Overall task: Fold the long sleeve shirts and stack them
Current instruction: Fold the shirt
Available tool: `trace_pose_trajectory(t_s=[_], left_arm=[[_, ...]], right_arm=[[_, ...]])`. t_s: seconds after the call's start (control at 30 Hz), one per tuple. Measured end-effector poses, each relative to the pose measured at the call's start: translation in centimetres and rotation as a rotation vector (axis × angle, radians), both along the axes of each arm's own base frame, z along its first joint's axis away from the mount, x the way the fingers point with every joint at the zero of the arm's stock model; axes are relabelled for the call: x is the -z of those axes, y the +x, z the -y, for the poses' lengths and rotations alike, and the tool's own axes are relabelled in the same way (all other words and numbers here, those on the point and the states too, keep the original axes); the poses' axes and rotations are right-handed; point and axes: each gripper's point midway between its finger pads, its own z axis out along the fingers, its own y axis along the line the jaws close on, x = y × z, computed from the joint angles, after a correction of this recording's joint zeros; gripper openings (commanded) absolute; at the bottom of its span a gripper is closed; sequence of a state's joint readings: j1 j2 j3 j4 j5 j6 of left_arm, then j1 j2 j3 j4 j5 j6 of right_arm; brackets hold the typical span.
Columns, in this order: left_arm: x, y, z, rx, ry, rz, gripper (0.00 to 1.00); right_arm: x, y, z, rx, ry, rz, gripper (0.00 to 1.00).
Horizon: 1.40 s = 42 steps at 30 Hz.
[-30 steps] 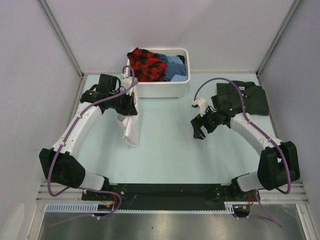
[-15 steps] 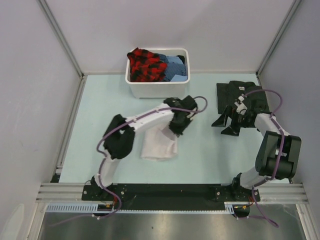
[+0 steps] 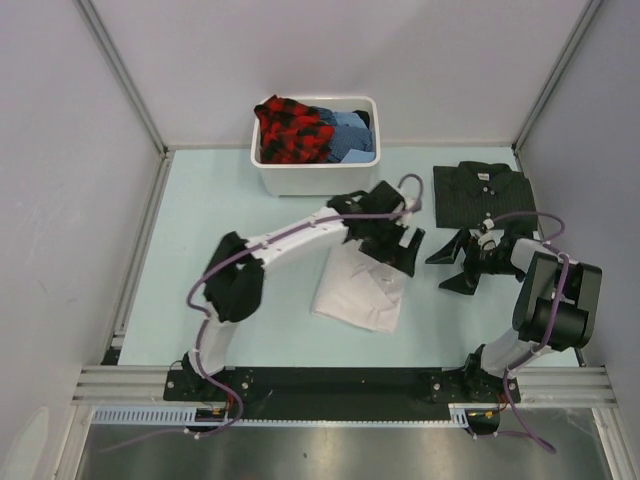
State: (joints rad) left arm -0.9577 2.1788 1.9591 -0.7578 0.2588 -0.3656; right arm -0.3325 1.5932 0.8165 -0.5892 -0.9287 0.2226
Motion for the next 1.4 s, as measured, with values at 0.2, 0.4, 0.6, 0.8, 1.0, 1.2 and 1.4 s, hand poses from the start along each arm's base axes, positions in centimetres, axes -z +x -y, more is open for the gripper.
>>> trace_pose_trajectory(t_s=[0.2,0.4,0.6,0.8,1.0,1.2,1.4], left_arm=[[-7.2,2.5,-9.8,-0.07,-0.234,-0.004,0.99],[-8.4,7.3,-18.8,-0.228,-0.327,0.09,0.93],[-3.8,4.1,-21.2,-0.199,-0.299,0.068,0.95],[-2.9,3.0,-21.5,-0.094,-0.318,0.168,0.77],[0.0,2.9,-19.8,0.029,-0.299,0.209,0.66],[2.0,5.8,-19.2,0.156,-0.244,0.306,0.72],[1.0,10.4,-19.0,0.307,-0.201,0.503,0.79]], right_arm=[[1.5,-1.4,-4.0,-0.073,0.001,-0.046,0.93],[3.4,-1.7,-6.8,-0.145,-0.057,-0.049,0.44],[5.7,-0.1,-6.7,-0.162,-0.085,-0.103,0.0],[5.4,5.2,-5.9,-0.247,-0.153,-0.017,0.0],[5.4,10.4,-5.2,-0.361,-0.233,0.078,0.09],[4.5,13.1,-5.4,-0.456,-0.336,0.183,0.63],[0.6,12.2,-3.5,-0.401,-0.346,0.257,0.86]])
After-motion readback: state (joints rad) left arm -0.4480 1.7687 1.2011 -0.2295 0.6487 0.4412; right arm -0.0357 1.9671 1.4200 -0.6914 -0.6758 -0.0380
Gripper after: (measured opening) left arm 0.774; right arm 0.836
